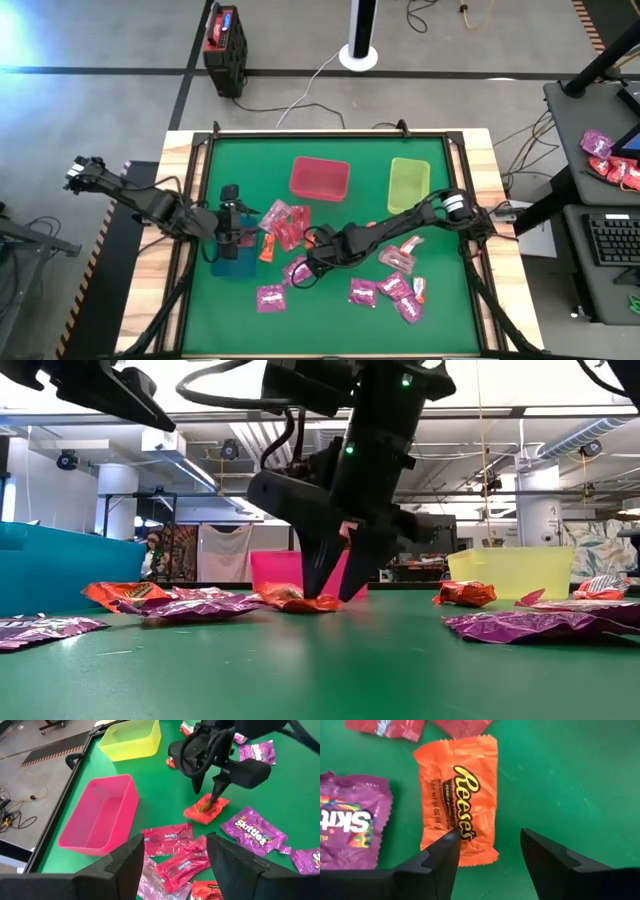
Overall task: Sort candy by brand, put in halloween buckets
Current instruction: Put the orange chocolate into the yellow bin, then put the violet candy into the red bin
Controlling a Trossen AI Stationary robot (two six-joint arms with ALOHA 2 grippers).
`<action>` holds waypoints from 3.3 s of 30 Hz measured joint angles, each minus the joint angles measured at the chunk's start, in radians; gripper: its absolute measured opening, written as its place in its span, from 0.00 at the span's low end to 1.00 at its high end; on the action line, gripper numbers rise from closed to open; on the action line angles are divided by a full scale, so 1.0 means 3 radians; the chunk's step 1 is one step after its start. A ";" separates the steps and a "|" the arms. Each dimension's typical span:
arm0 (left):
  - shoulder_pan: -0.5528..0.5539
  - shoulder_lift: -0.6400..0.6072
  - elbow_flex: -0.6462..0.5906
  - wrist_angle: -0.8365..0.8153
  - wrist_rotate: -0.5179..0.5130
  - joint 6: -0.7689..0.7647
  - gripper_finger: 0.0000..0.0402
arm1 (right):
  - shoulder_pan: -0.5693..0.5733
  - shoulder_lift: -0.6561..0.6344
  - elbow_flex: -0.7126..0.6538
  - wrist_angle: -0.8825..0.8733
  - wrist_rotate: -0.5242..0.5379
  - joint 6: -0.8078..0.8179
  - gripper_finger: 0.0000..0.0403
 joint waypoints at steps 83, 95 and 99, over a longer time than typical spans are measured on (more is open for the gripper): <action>-0.0590 0.1926 0.0796 0.0754 0.0253 -0.1142 0.49 | 0.0844 -0.2196 -0.2061 0.1120 -0.0273 -0.1569 0.37; -0.0590 0.1926 0.0795 0.0755 0.0220 -0.1130 0.49 | 0.0979 -0.1092 -0.1353 0.0426 -0.0470 -0.1457 0.38; -0.0590 0.1926 0.0795 0.0756 0.0121 -0.1128 0.49 | 0.0979 -0.0898 -0.1128 0.0156 -0.0452 -0.1459 0.47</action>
